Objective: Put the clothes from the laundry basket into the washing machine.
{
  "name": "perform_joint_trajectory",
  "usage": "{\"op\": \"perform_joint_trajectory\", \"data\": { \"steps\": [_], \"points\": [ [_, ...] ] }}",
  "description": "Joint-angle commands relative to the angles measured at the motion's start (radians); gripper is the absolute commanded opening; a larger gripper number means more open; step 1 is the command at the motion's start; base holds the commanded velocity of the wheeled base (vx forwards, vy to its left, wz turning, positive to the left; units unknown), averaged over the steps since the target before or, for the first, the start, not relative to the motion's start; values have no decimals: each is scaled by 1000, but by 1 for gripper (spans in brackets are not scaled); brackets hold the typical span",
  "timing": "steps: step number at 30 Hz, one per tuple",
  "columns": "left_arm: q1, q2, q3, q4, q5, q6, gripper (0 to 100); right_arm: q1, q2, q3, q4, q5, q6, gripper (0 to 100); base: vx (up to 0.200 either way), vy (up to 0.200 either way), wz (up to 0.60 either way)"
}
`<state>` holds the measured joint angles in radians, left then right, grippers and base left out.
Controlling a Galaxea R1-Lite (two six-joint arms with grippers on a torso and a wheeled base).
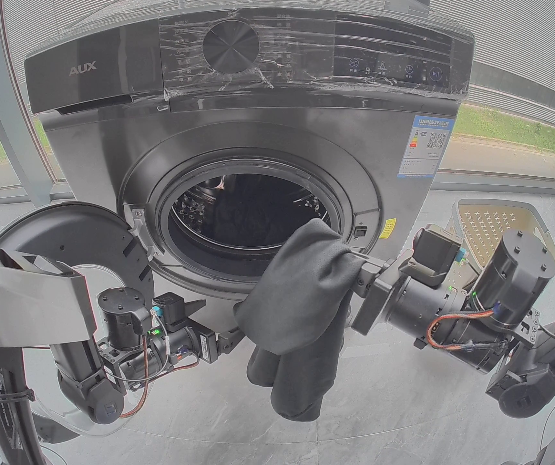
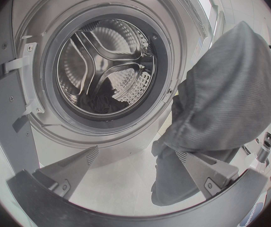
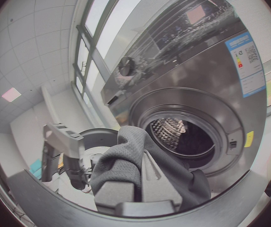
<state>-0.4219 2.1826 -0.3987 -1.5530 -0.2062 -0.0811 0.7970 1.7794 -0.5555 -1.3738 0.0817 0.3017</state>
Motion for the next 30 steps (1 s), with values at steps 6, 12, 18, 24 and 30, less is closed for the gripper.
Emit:
{"op": "perform_joint_trajectory", "data": {
  "steps": [6, 12, 18, 24, 30],
  "points": [
    [-6, -24, 14, -2, -7, 3, 100, 24, 28, -109, 119, -152, 0, 0, 0, 0, 0],
    [-38, -72, 23, -2, -10, 1, 100, 21, 57, -155, 151, -212, 0, 0, 0, 0, 0],
    [-87, -178, 46, -2, -41, 0, 100, 7, 95, -170, 164, -226, -1, 0, 0, 0, 0],
    [-92, -244, 17, -1, -62, -8, 100, 18, 103, -164, 183, -227, -1, 0, 0, 0, 0],
    [-149, -242, -14, 1, -56, -13, 100, 34, 114, -162, 183, -227, -1, 0, 0, 0, 0]
  ]
}}
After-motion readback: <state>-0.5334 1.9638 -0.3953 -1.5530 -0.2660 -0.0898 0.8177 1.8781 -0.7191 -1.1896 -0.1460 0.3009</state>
